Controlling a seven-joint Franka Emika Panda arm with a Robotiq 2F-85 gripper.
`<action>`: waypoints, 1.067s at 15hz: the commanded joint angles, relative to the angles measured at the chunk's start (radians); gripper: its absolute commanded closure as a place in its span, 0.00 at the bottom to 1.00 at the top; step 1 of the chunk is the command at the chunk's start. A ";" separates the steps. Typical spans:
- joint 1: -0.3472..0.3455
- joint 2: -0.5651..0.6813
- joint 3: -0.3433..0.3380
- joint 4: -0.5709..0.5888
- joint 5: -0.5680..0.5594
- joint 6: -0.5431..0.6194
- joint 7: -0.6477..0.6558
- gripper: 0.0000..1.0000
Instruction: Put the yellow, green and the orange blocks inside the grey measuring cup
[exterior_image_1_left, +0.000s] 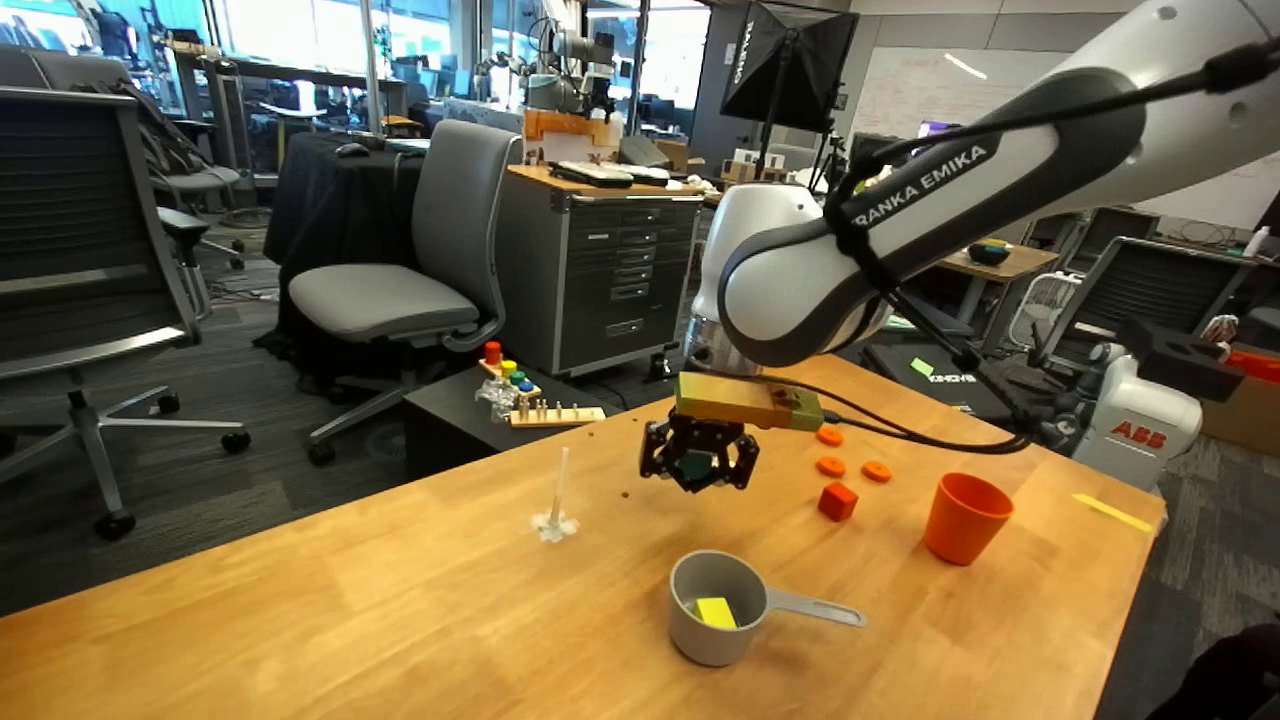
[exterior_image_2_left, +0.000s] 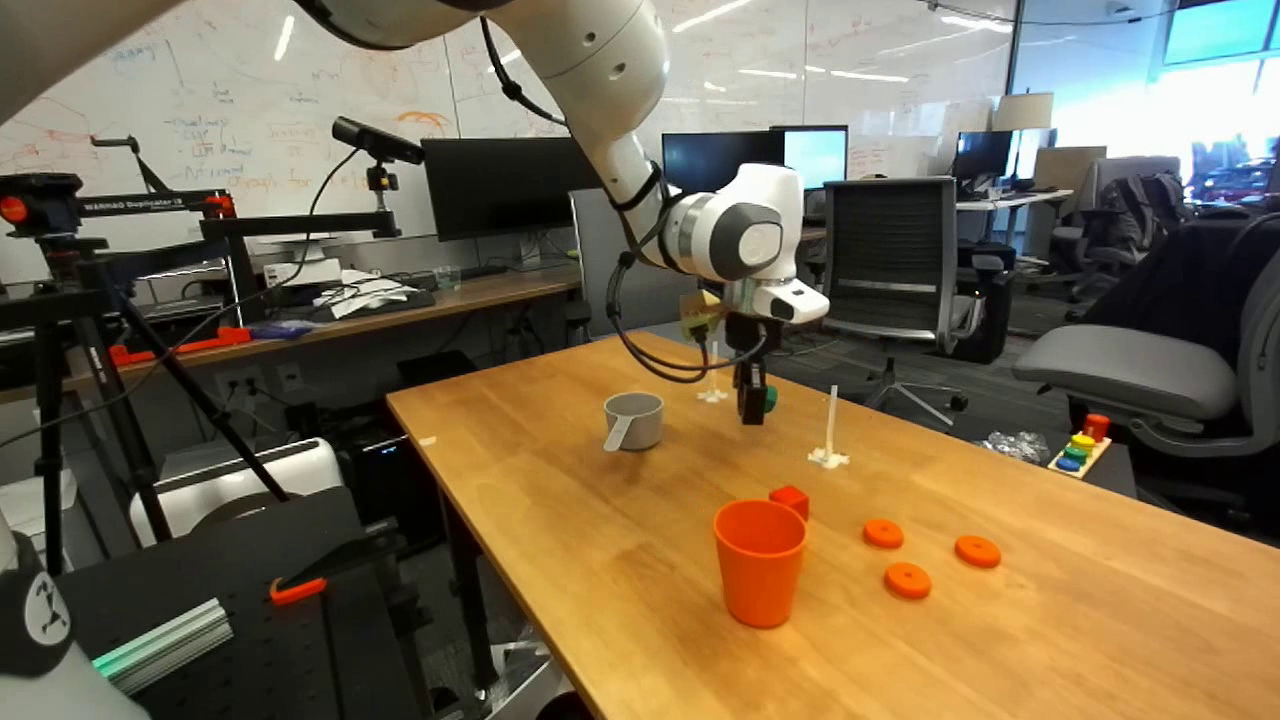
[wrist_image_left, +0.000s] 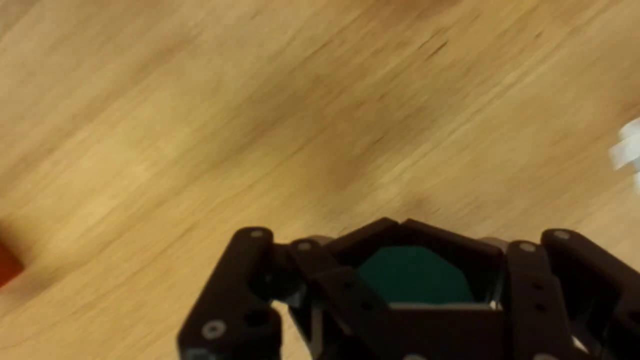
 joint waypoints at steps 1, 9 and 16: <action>0.000 -0.088 0.074 -0.086 0.074 0.015 -0.089 0.99; -0.025 -0.157 0.128 -0.193 0.225 0.006 -0.189 0.99; -0.004 -0.213 0.124 -0.312 0.287 0.024 -0.209 0.99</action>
